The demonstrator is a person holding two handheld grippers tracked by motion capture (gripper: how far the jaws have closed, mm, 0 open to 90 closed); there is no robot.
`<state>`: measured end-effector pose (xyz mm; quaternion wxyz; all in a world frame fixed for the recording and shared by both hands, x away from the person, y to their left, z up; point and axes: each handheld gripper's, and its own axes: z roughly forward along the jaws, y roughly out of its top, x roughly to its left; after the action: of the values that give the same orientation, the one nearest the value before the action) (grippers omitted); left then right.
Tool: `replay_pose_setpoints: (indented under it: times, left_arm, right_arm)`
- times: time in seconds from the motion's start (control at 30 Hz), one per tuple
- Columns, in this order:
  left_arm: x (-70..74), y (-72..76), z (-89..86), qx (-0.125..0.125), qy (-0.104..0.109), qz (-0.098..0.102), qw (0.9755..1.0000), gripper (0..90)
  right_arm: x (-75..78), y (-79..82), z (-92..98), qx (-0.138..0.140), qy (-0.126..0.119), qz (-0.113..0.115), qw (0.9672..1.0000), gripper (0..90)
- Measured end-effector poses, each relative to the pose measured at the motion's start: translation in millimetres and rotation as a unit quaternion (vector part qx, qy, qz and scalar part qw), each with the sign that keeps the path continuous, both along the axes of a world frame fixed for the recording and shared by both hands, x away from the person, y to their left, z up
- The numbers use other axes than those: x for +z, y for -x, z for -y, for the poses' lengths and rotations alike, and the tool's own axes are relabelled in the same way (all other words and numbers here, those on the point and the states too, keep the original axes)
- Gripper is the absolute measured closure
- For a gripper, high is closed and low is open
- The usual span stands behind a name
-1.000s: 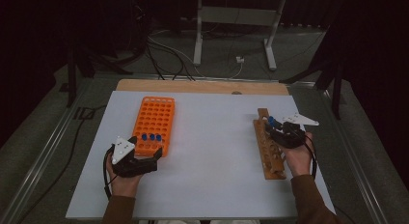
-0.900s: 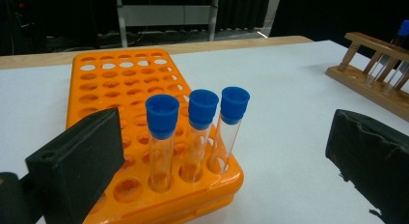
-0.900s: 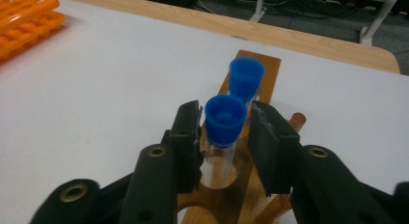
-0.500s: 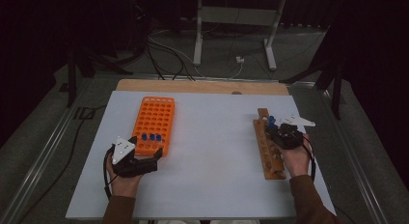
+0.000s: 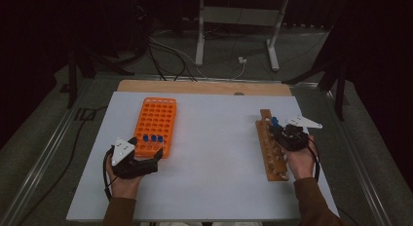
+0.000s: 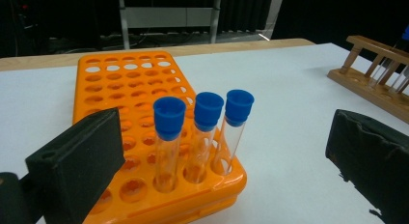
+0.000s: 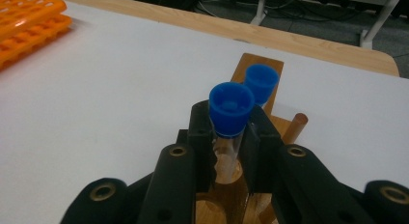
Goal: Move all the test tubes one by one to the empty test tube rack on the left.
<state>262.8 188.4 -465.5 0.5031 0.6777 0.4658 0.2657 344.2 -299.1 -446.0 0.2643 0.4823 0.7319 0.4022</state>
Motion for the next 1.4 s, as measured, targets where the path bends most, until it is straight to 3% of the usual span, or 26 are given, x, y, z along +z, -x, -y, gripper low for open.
replay_pose_setpoints:
  times: [0.9, 1.4]
  left_arm:
    - [-0.5, -0.3, 1.4, -0.008, -0.001, -0.002, 1.0, 0.9]
    - [-0.9, -0.9, 1.3, -0.014, 0.001, -0.003, 0.9999, 1.0]
  right_arm:
    - [37.8, 15.2, 8.1, 0.004, -0.022, 0.044, 0.9988, 76.8]
    - [45.9, 22.4, 3.6, 0.022, -0.05, 0.058, 0.9968, 76.8]
